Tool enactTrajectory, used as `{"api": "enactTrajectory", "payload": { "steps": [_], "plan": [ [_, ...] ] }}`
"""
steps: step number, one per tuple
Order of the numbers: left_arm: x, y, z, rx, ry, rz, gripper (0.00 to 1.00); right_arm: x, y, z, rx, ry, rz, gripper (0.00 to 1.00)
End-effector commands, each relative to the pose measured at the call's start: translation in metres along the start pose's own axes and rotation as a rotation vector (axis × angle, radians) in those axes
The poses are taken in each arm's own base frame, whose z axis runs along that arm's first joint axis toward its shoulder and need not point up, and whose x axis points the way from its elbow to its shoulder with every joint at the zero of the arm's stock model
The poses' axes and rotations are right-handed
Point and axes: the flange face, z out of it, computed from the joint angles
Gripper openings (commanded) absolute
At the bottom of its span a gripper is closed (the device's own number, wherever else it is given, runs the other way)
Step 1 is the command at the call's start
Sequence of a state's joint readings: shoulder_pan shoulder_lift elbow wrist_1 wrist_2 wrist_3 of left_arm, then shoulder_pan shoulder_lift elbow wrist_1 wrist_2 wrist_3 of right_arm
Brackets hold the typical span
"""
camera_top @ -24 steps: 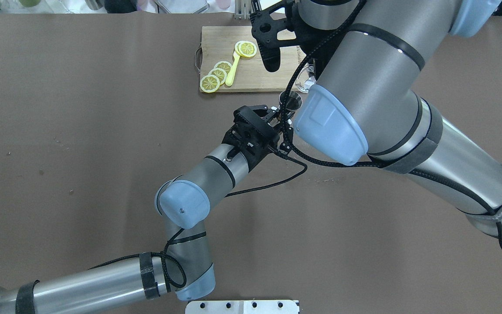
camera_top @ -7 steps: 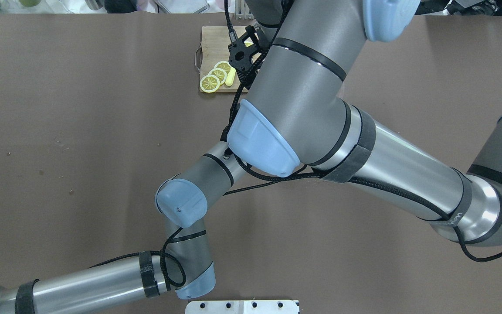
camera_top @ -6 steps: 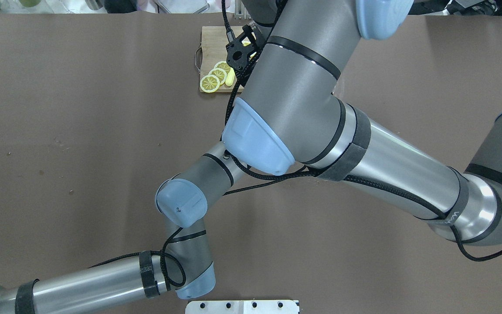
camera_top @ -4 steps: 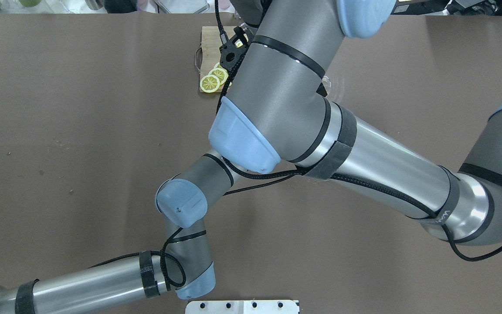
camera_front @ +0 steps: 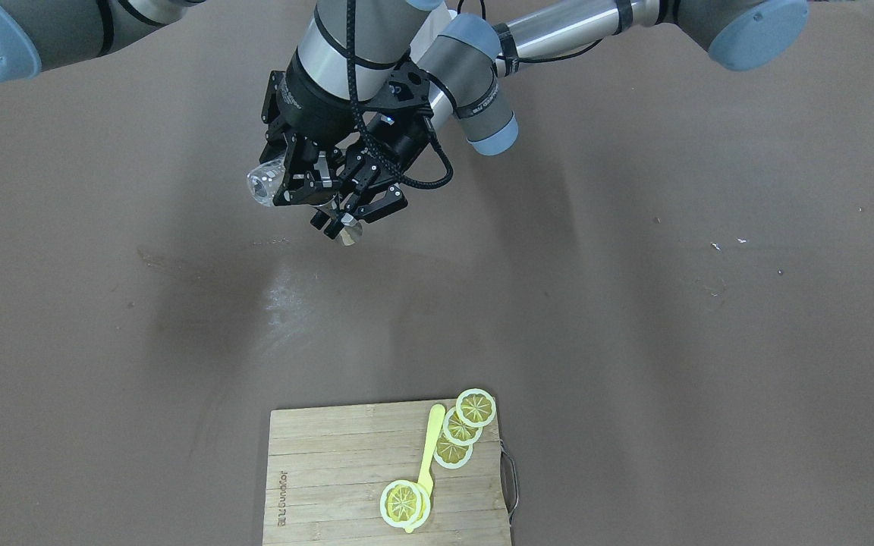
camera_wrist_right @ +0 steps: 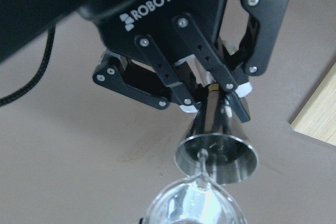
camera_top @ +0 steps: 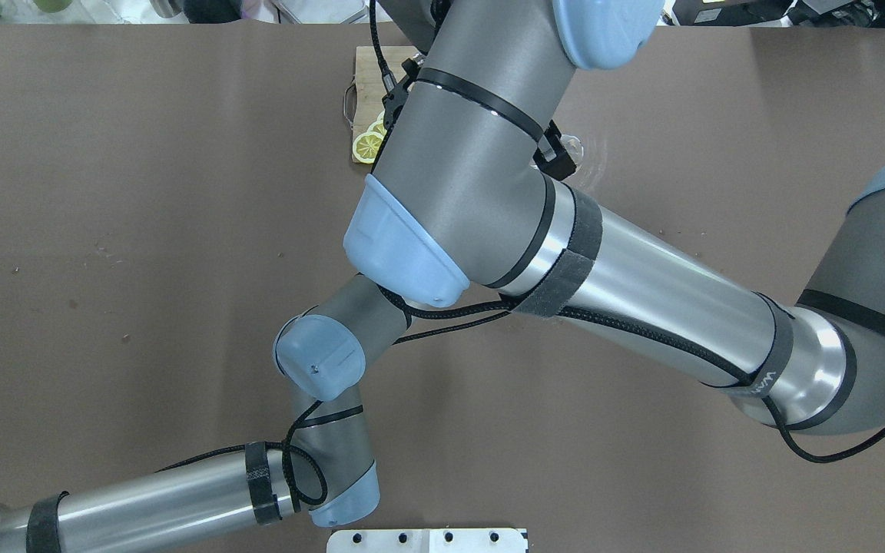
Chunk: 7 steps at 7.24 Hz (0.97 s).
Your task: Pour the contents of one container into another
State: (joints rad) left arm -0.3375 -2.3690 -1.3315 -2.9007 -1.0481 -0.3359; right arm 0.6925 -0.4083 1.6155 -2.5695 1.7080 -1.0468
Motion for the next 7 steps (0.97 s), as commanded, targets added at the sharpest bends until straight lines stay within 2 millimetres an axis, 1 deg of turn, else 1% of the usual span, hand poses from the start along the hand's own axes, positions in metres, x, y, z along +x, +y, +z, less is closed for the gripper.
{"api": "enactTrajectory", "payload": {
  "steps": [1, 4, 7],
  "plan": [
    [-0.0002, 0.0003, -0.0001, 0.000, -0.001, 0.000, 0.00, 0.0044, -0.0013, 0.0021, -0.023, -0.015, -0.024, 0.00],
    [-0.0008, 0.0006, -0.0009, 0.003, 0.001, -0.002, 0.00, 0.0094, -0.0045, 0.0041, -0.039, -0.036, -0.052, 0.00],
    [-0.0013, 0.0011, -0.0015, 0.006, 0.002, -0.004, 0.00, 0.0091, 0.0009, -0.0045, -0.026, -0.015, -0.057, 0.00]
  ]
}}
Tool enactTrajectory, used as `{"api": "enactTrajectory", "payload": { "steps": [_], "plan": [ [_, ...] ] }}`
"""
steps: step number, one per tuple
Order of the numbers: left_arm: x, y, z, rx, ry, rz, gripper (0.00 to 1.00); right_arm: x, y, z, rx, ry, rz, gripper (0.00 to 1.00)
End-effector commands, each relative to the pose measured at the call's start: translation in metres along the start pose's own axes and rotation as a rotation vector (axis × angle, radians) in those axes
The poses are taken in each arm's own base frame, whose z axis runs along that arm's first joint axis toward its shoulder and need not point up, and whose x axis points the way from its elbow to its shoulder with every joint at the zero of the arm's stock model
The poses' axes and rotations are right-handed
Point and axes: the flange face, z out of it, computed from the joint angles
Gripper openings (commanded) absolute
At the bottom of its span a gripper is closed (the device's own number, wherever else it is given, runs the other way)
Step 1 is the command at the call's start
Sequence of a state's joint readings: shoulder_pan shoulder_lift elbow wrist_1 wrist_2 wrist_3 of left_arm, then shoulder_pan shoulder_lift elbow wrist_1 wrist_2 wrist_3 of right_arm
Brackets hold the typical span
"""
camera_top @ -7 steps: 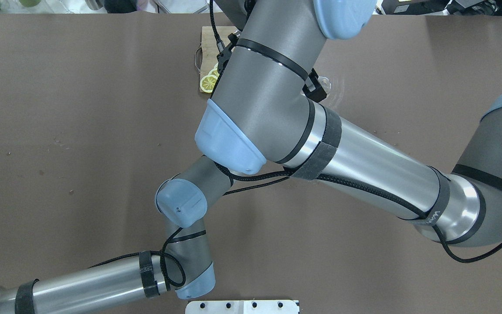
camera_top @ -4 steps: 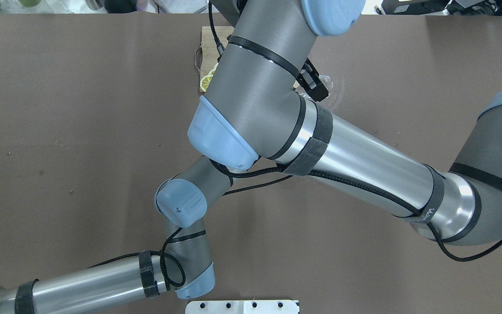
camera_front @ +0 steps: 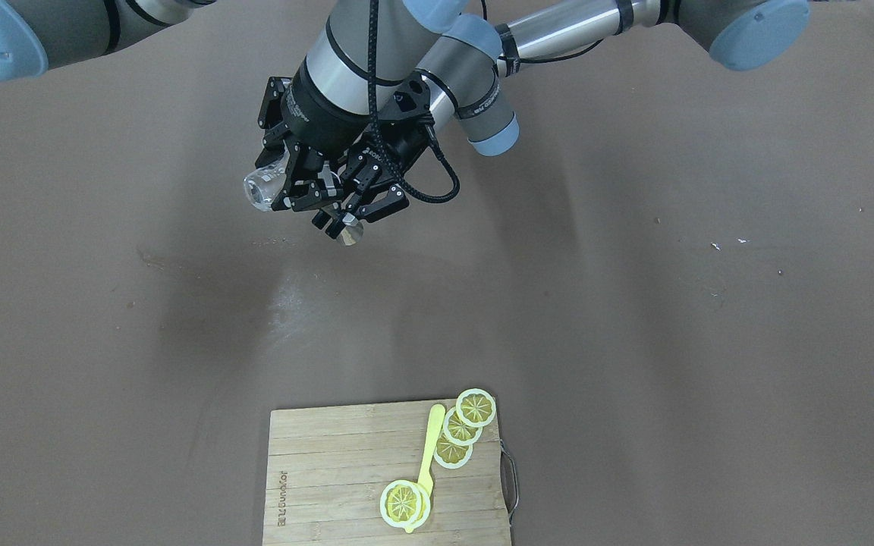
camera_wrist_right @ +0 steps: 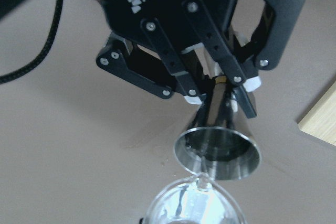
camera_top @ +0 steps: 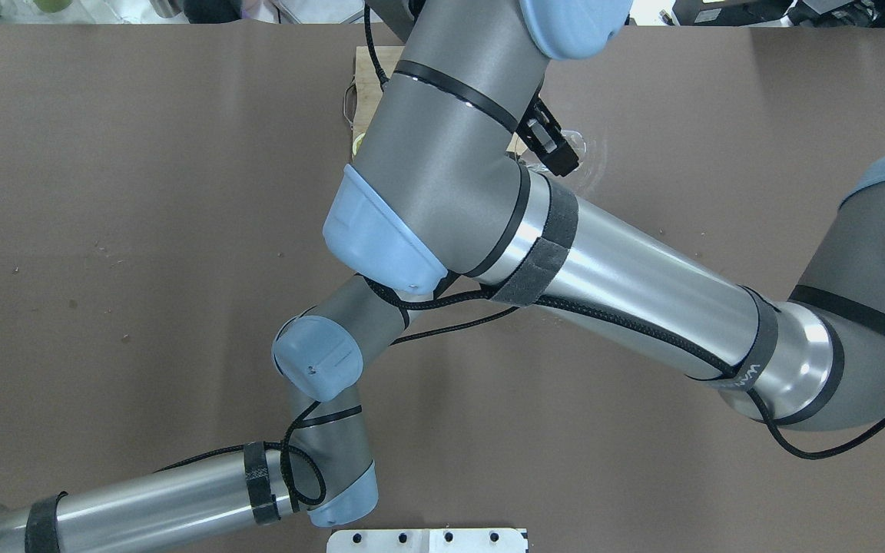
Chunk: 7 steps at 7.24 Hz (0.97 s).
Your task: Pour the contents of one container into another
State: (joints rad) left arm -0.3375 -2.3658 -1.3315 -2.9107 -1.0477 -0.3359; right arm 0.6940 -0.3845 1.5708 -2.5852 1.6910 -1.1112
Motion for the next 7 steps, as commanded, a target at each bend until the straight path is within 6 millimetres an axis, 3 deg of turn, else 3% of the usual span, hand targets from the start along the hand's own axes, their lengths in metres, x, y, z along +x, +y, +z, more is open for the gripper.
{"api": "enactTrajectory", "payload": {
  "steps": [1, 5, 7],
  "plan": [
    [0.000, -0.001, 0.000, 0.002, 0.001, -0.001, 0.00, 0.001, 0.010, -0.009, 0.016, 0.018, 0.012, 0.00],
    [0.000, 0.000, -0.001, 0.004, 0.001, -0.003, 0.00, -0.003, 0.021, -0.018, 0.125, 0.104, 0.018, 0.00],
    [-0.001, 0.001, -0.001, 0.003, 0.001, 0.001, 0.00, -0.007, 0.051, -0.019, 0.174, 0.123, 0.056, 0.00]
  ]
}}
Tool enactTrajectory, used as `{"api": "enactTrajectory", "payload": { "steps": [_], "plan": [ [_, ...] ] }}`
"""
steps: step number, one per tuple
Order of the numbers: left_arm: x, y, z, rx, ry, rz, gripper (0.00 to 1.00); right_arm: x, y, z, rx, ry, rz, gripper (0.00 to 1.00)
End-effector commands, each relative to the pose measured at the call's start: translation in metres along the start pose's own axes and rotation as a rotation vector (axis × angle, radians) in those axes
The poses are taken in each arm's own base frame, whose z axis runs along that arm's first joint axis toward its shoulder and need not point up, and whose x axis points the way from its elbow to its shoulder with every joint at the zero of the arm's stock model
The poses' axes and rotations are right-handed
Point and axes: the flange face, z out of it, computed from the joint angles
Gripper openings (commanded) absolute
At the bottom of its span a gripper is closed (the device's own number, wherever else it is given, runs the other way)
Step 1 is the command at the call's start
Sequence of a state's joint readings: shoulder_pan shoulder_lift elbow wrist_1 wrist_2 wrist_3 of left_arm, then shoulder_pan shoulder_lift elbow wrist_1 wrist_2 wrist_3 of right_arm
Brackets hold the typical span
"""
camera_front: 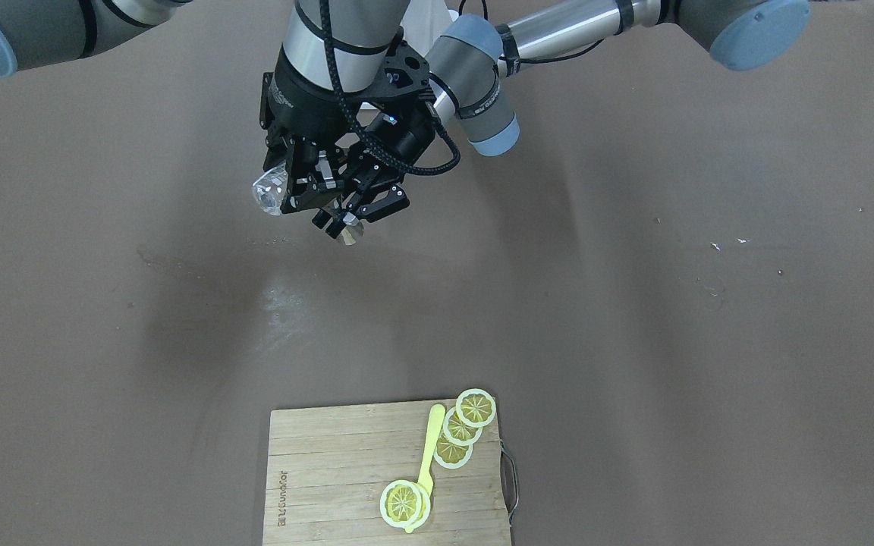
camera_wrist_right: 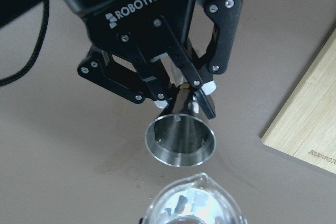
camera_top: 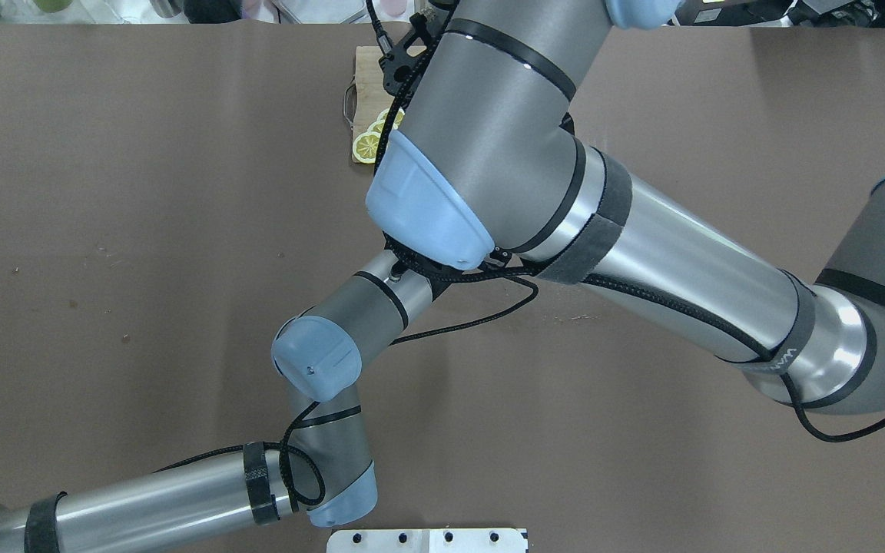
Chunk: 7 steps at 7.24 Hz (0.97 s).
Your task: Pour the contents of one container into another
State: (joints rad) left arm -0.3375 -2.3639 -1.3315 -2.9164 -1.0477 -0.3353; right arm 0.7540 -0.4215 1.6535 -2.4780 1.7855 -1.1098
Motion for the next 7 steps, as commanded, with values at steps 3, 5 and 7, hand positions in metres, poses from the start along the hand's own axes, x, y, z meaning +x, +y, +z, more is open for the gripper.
{"api": "enactTrajectory", "payload": {
  "steps": [3, 5, 7],
  "plan": [
    [-0.009, 0.012, -0.003, -0.013, -0.009, 0.017, 0.00, -0.019, 0.105, -0.004, 0.124, 0.079, 0.119, 0.00],
    [-0.047, 0.017, -0.018, 0.070, -0.086, 0.097, 0.00, -0.056, 0.141, 0.023, 0.195, 0.152, 0.118, 0.00],
    [-0.110, 0.020, -0.020, 0.086, -0.165, 0.173, 0.00, -0.087, 0.159, 0.064, 0.280, 0.219, 0.089, 0.00]
  ]
}}
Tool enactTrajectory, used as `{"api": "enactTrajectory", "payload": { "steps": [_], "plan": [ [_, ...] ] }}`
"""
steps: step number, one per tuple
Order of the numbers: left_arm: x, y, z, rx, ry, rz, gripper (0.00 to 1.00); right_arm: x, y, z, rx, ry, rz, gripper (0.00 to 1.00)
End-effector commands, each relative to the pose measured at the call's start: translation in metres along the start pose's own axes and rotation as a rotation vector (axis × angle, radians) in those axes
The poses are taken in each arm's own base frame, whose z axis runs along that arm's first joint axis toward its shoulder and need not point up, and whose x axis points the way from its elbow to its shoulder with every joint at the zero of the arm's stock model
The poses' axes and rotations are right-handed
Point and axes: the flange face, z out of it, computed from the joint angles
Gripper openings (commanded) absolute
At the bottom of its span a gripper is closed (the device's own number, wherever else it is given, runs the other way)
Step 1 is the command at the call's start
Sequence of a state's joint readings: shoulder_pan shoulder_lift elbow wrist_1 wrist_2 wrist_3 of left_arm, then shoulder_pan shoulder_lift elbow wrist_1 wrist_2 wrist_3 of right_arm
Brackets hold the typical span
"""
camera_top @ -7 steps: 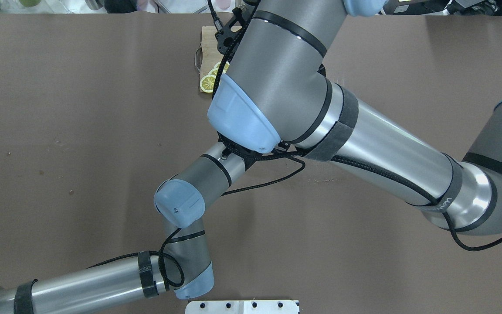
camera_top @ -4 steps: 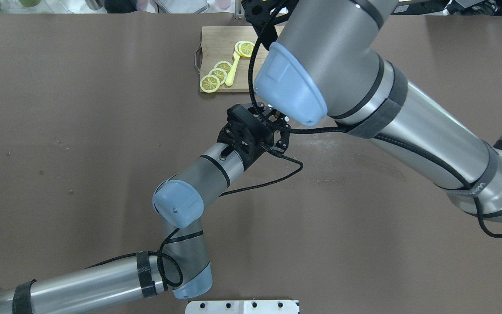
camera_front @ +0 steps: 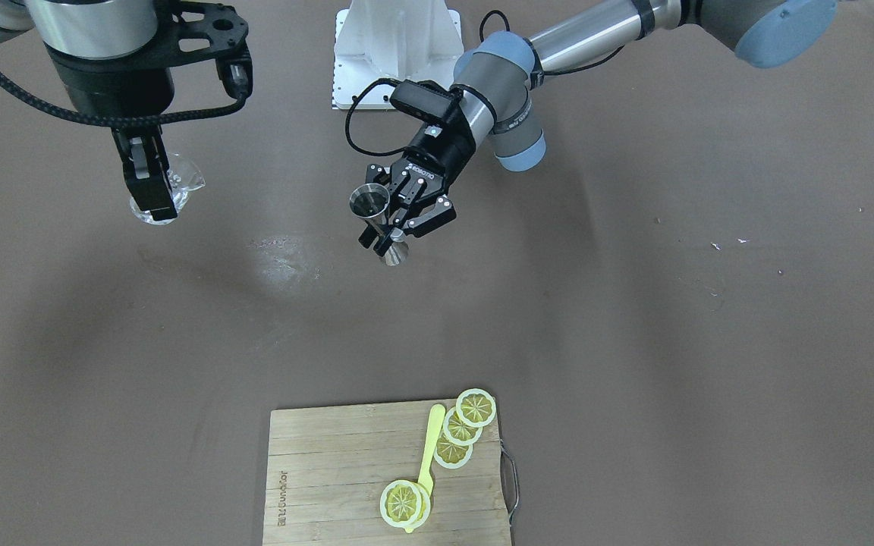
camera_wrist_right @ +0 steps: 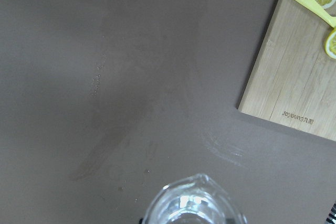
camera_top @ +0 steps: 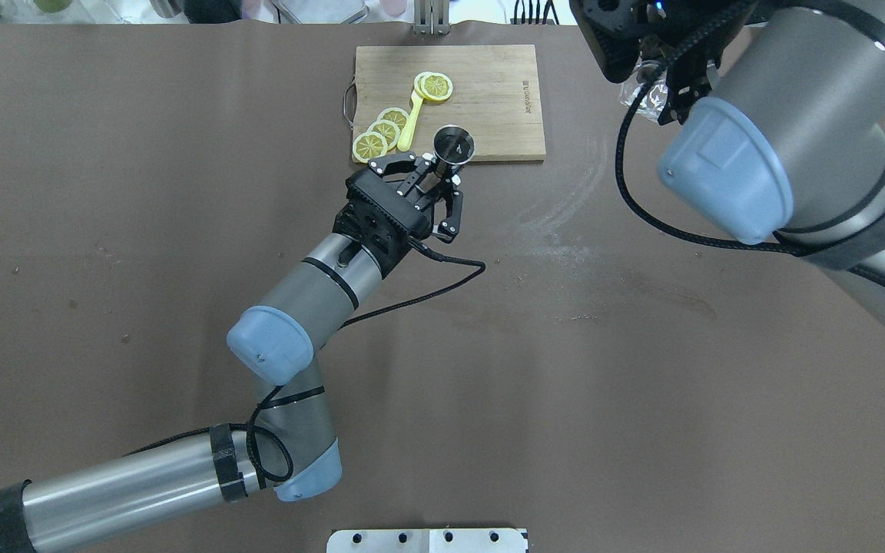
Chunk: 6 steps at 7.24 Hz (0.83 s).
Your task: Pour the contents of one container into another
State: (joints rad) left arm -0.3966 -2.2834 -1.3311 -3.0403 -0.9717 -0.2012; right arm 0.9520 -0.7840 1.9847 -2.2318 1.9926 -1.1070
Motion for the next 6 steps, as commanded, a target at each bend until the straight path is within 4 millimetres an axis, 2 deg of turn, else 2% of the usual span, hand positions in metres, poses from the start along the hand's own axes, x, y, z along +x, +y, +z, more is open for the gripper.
{"api": "enactTrajectory", "payload": {
  "steps": [1, 3, 4, 5, 6],
  "plan": [
    [-0.087, 0.045, -0.019, -0.018, -0.086, 0.078, 0.00, -0.036, 0.031, 0.032, 0.119, 0.078, -0.015, 0.00],
    [-0.158, 0.109, -0.085, -0.010, -0.102, 0.082, 0.00, -0.056, 0.053, 0.064, 0.206, 0.128, 0.046, 0.00],
    [-0.200, 0.138, -0.121, -0.034, -0.126, 0.105, 0.00, -0.062, 0.060, 0.073, 0.228, 0.129, 0.072, 0.00],
    [-0.218, 0.145, -0.132, -0.041, -0.138, 0.090, 0.00, -0.061, 0.060, 0.077, 0.248, 0.130, 0.103, 0.00],
    [-0.233, 0.162, -0.155, -0.061, -0.137, -0.005, 0.00, -0.061, 0.063, 0.086, 0.270, 0.127, 0.120, 0.00]
  ]
}}
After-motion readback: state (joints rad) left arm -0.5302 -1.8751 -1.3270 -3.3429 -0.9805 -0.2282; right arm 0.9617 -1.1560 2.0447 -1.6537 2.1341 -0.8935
